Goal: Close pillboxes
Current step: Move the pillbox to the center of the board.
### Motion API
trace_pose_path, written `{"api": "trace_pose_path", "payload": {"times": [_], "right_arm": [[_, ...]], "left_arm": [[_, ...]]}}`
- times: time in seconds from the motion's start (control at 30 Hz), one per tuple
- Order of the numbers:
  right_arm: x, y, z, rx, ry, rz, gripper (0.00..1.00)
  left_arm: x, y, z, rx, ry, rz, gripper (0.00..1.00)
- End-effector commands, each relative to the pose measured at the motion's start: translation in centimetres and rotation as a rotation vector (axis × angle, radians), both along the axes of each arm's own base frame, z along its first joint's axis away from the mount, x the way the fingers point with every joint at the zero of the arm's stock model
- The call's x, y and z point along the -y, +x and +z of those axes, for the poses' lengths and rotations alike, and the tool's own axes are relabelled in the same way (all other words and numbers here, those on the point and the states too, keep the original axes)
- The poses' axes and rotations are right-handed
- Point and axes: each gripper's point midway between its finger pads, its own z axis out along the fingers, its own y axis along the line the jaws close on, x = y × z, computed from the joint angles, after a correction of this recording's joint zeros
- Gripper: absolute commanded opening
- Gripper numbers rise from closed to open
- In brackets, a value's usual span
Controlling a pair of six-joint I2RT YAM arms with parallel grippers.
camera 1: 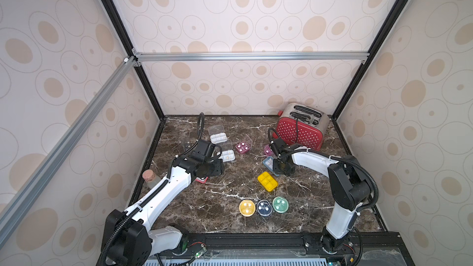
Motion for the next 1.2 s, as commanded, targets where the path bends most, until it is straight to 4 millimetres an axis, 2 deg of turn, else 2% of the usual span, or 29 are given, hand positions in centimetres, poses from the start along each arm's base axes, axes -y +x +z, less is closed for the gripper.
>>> {"api": "trace_pose_path", "payload": {"times": [0.0, 0.37, 0.6, 0.67, 0.77, 0.93, 1.03, 1.17], "right_arm": [[-1.7, -1.2, -0.6, -0.081, -0.009, 0.121, 0.22], [-6.1, -0.8, 0.3, -0.110, -0.018, 0.352, 0.23], [-8.8, -1.6, 0.8, -0.122, -0.032, 0.466, 0.23], [-9.3, -1.8, 1.2, -0.116, -0.022, 0.474, 0.23], [-10.0, -1.6, 3.4, -0.052, 0.030, 0.455, 0.25], [-10.2, -1.0, 7.8, 0.036, 0.095, 0.470, 0.32], [-9.0, -0.1, 9.3, 0.074, 0.079, 0.493, 0.36], [-6.7, 1.6, 9.9, 0.090, 0.101, 0.468, 0.36]], "left_arm": [[0.2, 0.1, 0.8, 0.004, 0.003, -0.011, 0.66], [0.1, -0.6, -0.9, -0.028, 0.000, -0.008, 0.65], [1.2, 0.3, -1.4, -0.027, -0.042, -0.011, 0.64], [1.7, 0.5, -1.6, -0.028, -0.063, -0.011, 0.63], [3.0, 0.9, -1.8, -0.029, -0.091, -0.009, 0.62], [6.0, 2.1, -2.1, -0.015, -0.129, 0.005, 0.60], [7.7, 3.3, -2.3, 0.003, -0.177, 0.033, 0.58], [9.6, 4.7, -2.6, 0.021, -0.210, 0.055, 0.53]]}}
